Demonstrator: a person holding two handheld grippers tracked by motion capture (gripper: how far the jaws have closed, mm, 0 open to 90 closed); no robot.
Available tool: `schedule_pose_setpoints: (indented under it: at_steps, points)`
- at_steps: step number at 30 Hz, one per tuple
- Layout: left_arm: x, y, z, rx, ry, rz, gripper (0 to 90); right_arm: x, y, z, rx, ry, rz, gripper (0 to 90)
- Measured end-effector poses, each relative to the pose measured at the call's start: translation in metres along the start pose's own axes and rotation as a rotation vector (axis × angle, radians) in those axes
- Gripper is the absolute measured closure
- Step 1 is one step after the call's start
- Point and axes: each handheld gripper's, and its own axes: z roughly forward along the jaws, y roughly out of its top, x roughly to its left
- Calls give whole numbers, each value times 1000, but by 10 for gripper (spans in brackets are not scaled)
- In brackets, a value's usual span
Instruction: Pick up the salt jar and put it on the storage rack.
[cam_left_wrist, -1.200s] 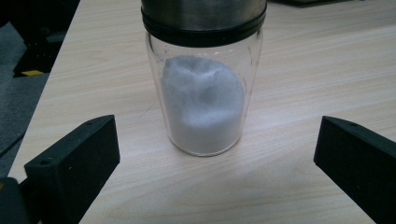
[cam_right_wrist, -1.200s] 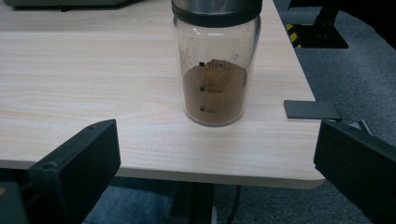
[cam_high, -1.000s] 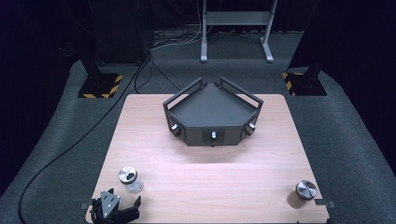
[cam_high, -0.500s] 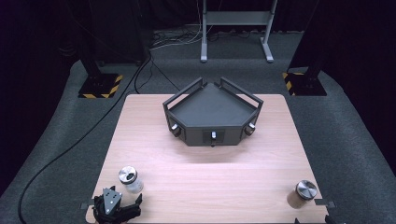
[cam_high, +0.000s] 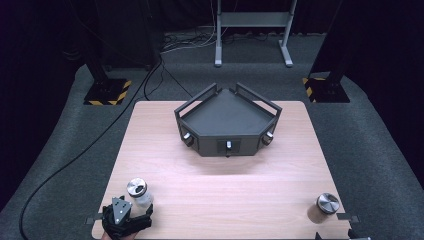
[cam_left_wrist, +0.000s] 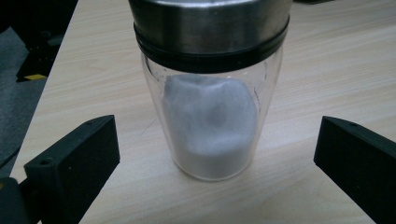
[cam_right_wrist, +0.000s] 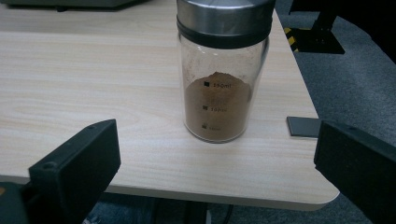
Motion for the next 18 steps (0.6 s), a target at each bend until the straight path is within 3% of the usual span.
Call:
schedule_pose_setpoints:
  at_steps: [13,18]
  points:
    - [1,12,22,18,3,18,2,0,0,3,16,6,-2,0]
    - [3,16,27,28,-3,7,3,0,0,3,12,10,-6,0]
